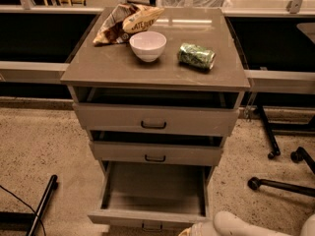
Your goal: Close bottom drawer
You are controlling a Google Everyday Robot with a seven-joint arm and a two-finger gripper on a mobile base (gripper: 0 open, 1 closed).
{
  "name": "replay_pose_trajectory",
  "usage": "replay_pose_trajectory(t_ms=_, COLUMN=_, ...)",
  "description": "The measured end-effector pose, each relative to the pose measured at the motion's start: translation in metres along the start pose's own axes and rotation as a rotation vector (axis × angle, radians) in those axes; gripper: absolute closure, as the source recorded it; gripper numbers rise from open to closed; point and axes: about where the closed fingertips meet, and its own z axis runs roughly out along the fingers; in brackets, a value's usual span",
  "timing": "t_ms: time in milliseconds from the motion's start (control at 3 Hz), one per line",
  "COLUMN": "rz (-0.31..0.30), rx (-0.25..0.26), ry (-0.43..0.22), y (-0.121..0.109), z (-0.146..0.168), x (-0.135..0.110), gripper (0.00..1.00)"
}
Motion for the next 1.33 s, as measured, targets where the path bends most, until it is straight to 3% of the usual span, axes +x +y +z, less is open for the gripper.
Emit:
replay_pose_trajectory(t_ms=333, rz=0.000, rx=0.035, ry=-0.023, y=0.0002, z=0.0108, x=0.0075, gripper=0.37)
replay_pose_trajectory(t_ms=667, rz=0.001, rx=0.039, ry=-0.026, y=0.0004, z=0.0121, x=0.0084, gripper=0.14)
replay_pose_trajectory(t_ms=1000, rz=0.001, rx=0.039, ry=-0.026, y=0.0004, z=0.0121, x=0.0084, gripper=0.00)
replay_pose_trajectory(t_ms=1333, rz=0.000, rx=0.039, ry=-0.026, y=0.0005, z=0.0122, x=0.0083, gripper=0.00)
